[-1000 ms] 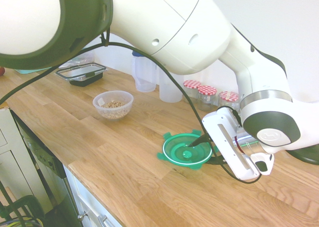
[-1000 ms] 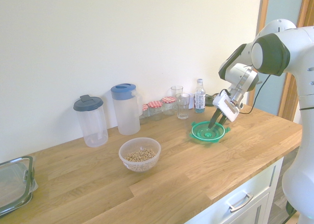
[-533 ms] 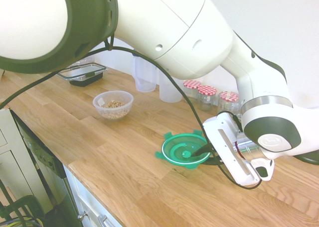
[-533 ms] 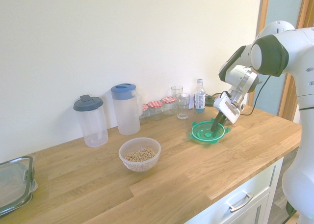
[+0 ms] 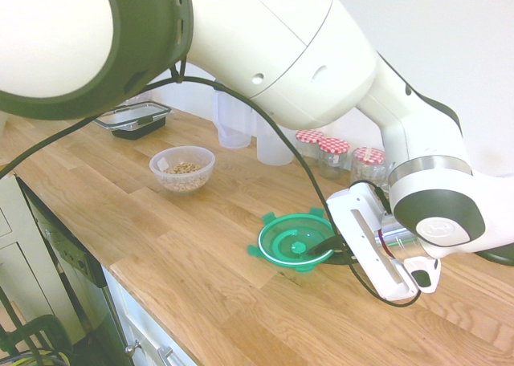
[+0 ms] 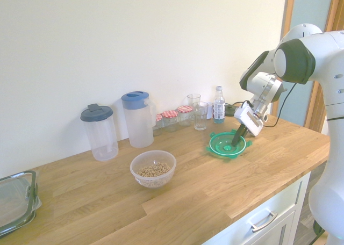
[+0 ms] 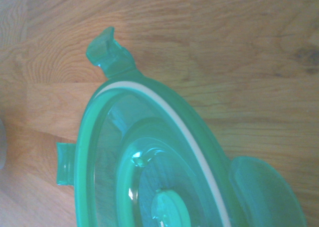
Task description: Cover the lid of food container
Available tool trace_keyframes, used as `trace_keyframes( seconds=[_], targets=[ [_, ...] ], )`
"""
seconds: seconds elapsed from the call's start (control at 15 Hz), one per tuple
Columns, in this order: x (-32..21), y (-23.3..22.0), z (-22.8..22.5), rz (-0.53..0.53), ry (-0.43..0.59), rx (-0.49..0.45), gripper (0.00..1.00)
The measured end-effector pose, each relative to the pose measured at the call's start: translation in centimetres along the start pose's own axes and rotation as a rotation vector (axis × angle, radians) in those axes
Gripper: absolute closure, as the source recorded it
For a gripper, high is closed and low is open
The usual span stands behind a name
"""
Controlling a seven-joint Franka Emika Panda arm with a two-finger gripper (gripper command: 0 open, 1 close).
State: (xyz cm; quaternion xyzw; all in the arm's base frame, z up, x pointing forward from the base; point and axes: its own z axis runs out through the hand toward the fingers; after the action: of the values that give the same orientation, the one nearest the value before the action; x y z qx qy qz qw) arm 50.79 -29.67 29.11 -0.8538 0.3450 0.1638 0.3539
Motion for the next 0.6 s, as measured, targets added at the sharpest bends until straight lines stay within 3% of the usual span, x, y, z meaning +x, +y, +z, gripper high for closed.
trace_keyframes(
  seconds=[0.2,0.4,0.6],
  targets=[
    [-3.2,-3.0,-5.2,-0.026,0.087,-0.032,1.00],
    [-9.3,-8.6,-10.3,-0.002,0.233,-0.154,1.00],
    [-15.7,-14.7,-12.5,0.006,0.389,-0.286,1.00]
  ],
)
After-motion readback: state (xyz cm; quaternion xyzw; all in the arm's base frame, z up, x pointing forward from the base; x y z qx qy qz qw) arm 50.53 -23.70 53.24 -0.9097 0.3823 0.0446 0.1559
